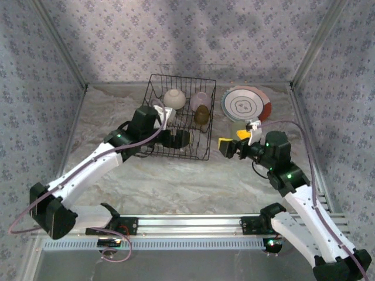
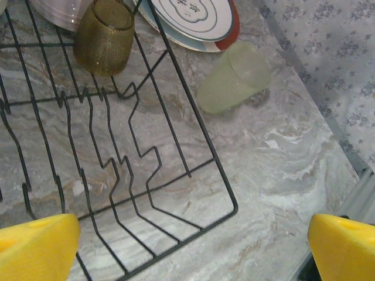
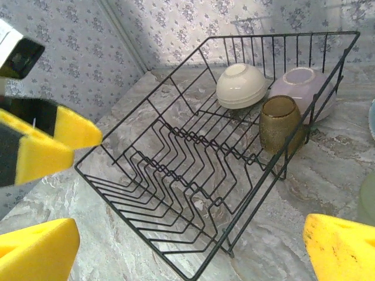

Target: Unload the mixed dishes from the dish rack

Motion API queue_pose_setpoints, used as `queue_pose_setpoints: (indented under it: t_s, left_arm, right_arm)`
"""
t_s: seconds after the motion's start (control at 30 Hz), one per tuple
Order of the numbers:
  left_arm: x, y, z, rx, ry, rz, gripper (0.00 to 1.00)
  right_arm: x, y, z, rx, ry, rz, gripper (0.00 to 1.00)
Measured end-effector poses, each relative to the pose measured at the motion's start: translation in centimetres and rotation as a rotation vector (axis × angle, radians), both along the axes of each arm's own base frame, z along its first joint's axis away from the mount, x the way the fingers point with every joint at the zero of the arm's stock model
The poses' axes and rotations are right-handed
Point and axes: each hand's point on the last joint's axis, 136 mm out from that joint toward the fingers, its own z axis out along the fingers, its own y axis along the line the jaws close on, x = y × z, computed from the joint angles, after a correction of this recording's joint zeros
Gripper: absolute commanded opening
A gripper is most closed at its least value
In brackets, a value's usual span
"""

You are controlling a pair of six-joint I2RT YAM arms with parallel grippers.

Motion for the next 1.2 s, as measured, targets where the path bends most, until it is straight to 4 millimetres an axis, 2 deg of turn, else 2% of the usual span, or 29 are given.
queue_pose_setpoints:
  t_s: [0.17, 0.43, 0.6, 0.73, 0.93, 1.2]
  left_arm:
    - [3.0, -1.6, -0.9, 0.053, 0.013, 0.036, 0.98]
    - [9.0, -5.4, -3.3, 0.155, 0.030, 0.065, 0.94]
    - [13.4, -7.9, -5.3, 0.233, 0.020, 0.090, 0.89]
    - [16.1, -8.7, -7.3, 0.293, 0.014, 0.127, 0.87]
    - [18.6, -9.2, -9.0, 0.361, -0.005, 0.165, 0.87]
    - [20.2, -9.3, -10.1, 0.394, -0.008, 0.203, 0.84]
  right_arm:
    - [-0.1, 0.7, -0.9, 0.017, -0.019, 0.017, 1.00]
    - [-1.0, 0.6, 0.4, 0.040, -0.096, 0.010, 1.00]
    - [-0.7, 0.2, 0.3, 0.037, -0.110, -0.021, 1.00]
    - [-0.4, 0.1, -0.6, 0.024, -0.094, -0.037, 1.00]
    - [-0.2, -0.1, -0.7, 0.020, -0.095, -0.054, 1.00]
    - [-0.2, -0.2, -0.7, 0.014, -0.100, -0.059, 1.00]
